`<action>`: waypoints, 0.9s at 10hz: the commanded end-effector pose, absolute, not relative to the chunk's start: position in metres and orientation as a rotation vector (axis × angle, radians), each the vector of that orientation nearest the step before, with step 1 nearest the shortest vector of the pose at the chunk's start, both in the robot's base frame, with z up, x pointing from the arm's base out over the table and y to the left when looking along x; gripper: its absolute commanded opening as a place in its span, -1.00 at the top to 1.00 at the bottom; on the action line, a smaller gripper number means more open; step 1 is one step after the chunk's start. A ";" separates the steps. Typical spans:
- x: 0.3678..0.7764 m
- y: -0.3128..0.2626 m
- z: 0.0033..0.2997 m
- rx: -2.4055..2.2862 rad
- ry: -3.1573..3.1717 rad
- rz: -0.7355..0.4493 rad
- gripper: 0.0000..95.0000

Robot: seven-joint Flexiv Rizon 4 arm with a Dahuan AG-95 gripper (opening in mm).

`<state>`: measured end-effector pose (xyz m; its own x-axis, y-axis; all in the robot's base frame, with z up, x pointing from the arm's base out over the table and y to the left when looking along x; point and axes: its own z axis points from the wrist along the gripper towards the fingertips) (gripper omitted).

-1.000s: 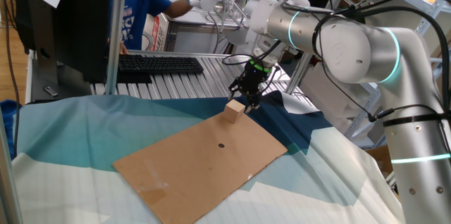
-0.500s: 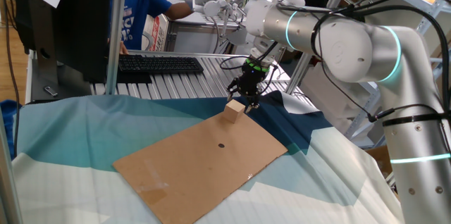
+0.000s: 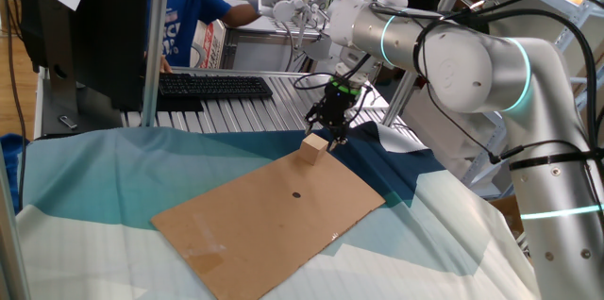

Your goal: Grab the block and place it at the designated location

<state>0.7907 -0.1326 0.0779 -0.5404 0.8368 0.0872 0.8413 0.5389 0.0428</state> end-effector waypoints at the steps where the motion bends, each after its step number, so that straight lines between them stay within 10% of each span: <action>1: 0.789 -0.132 0.079 -1.501 -2.687 -0.132 -0.20; 9: 0.790 -0.129 0.080 -1.593 -2.659 -0.145 -0.20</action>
